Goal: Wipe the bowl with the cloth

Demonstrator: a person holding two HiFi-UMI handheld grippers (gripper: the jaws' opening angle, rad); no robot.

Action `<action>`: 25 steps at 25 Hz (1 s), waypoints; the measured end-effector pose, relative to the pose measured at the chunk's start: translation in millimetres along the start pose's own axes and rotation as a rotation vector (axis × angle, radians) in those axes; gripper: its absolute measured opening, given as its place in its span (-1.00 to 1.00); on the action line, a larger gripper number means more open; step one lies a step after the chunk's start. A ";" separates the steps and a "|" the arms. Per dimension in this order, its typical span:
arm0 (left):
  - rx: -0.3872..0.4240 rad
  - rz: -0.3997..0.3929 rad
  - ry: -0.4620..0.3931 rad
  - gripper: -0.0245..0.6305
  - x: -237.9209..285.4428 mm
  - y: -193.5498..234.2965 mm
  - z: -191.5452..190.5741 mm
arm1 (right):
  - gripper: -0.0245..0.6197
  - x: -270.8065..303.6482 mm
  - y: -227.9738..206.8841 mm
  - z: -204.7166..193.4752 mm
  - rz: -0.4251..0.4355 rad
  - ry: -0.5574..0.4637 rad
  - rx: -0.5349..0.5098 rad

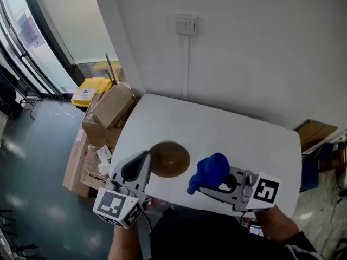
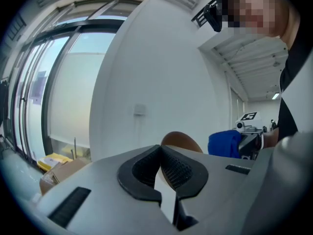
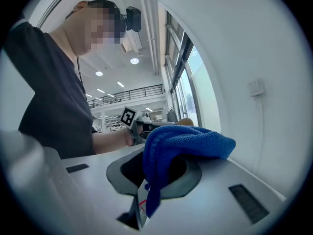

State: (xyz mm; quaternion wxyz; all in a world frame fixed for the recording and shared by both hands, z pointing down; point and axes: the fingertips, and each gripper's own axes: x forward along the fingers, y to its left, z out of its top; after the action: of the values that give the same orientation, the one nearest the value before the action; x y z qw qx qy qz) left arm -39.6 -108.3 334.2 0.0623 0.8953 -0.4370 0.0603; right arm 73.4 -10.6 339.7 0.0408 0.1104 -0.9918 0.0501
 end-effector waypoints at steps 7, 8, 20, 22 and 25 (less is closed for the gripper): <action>-0.098 -0.118 0.119 -0.88 10.9 -6.4 -68.2 | -0.79 -22.5 -22.6 -20.9 -0.263 0.021 0.097; -0.099 -0.120 0.128 -0.88 13.0 -2.4 -74.0 | -0.79 -21.1 -24.8 -25.0 -0.287 0.022 0.118; -0.273 0.010 0.267 -0.88 14.5 62.5 -183.6 | -0.79 12.5 -12.1 -84.4 -0.326 0.093 0.313; -0.302 0.027 0.281 -0.88 13.4 70.7 -199.6 | -0.79 18.6 -10.5 -93.0 -0.319 0.109 0.337; -0.319 0.048 0.300 -0.88 7.4 94.1 -231.9 | -0.79 41.2 -6.6 -109.9 -0.308 0.134 0.351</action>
State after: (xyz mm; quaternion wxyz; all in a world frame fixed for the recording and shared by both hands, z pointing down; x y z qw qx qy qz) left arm -121.9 -133.4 569.3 0.2658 0.8445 -0.4480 0.1242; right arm 42.5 -13.9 453.0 0.0937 0.2621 -0.9344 0.2222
